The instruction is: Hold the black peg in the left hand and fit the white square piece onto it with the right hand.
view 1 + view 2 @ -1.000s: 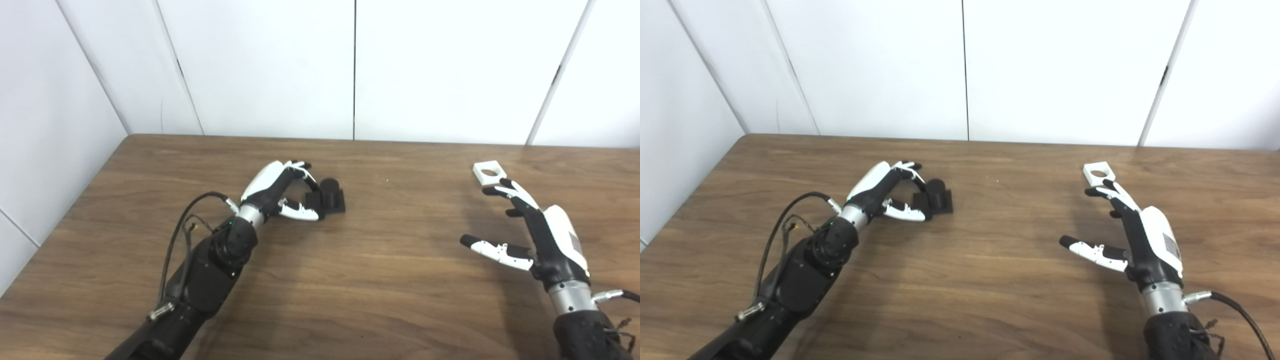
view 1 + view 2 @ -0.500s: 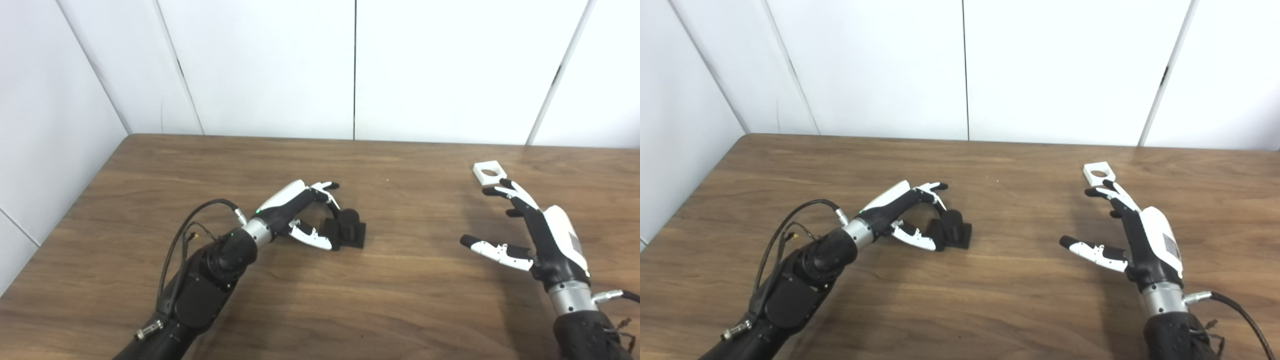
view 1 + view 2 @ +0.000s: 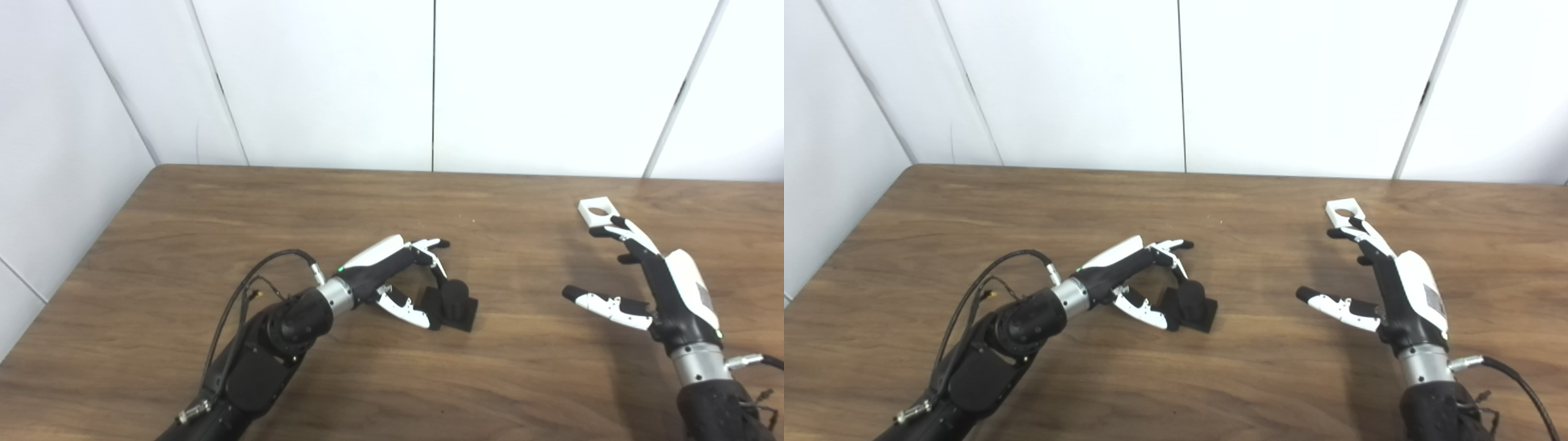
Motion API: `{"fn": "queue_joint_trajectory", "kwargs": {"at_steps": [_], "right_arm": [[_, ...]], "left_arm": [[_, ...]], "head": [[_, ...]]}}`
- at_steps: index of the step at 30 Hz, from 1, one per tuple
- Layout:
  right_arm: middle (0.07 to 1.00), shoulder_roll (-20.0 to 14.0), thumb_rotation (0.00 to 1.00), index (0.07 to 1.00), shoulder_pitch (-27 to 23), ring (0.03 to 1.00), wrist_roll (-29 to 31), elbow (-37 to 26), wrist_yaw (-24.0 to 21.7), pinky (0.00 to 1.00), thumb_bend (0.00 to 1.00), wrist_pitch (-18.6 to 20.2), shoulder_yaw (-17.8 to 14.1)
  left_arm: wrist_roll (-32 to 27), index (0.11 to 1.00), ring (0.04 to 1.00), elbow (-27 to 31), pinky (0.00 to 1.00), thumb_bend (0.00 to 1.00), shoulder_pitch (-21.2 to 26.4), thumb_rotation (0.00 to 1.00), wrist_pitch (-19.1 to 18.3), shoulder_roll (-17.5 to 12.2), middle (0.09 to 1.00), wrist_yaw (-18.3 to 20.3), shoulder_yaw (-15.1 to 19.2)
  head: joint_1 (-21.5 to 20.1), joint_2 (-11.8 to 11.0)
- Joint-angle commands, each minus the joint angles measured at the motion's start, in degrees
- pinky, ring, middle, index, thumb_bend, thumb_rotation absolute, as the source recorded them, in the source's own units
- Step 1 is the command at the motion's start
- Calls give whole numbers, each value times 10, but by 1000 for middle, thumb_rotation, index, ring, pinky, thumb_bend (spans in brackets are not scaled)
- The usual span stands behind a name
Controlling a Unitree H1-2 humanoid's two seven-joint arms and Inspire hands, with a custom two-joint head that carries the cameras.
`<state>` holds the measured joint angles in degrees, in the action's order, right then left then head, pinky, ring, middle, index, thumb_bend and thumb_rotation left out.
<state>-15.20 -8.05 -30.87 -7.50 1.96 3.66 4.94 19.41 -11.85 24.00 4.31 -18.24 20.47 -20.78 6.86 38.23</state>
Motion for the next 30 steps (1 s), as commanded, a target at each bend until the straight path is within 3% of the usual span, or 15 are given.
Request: {"fn": "queue_joint_trajectory", "kwargs": {"at_steps": [1,4,10,12,14,15,17,20,30], "right_arm": [[923,-2,451,776,-16,887,-5,-27,2,723,673,-3,-4],[921,-1,455,774,-15,881,-7,-28,1,715,680,-1,-4],[926,5,475,776,-16,893,-12,-26,2,732,690,1,-2],[927,10,474,776,-17,894,-17,-28,3,733,693,6,1],[929,18,473,778,-18,897,-22,-28,5,739,688,7,6],[929,21,469,779,-19,896,-24,-27,6,740,685,6,8],[934,33,475,785,-21,904,-31,-25,6,747,678,12,15],[944,49,462,794,-24,914,-39,-23,5,767,671,26,23],[943,67,449,792,-40,899,-60,-2,19,756,694,28,31]], "left_arm": [[7,490,1000,3,1000,519,-5,83,17,1,975,8,-11],[8,490,1000,4,1000,519,-9,82,18,3,978,9,-9],[15,491,1000,14,1000,519,-16,82,21,-6,984,13,-9],[14,491,1000,16,1000,519,-18,82,23,-11,984,14,-7],[11,491,1000,22,1000,519,-23,81,27,-21,981,15,-2],[10,491,1000,24,1000,519,-25,80,29,-25,980,16,0],[-2,491,1000,27,1000,520,-29,77,32,-34,979,22,7],[-22,490,1000,23,998,520,-32,72,40,-43,982,32,16],[-32,490,1000,7,967,521,-33,64,58,-53,975,44,22]], "head": [[-3,1],[-7,1],[-62,3],[-92,0],[-159,-6],[-159,-6],[-221,-8],[-267,-16],[-314,-30]]}}
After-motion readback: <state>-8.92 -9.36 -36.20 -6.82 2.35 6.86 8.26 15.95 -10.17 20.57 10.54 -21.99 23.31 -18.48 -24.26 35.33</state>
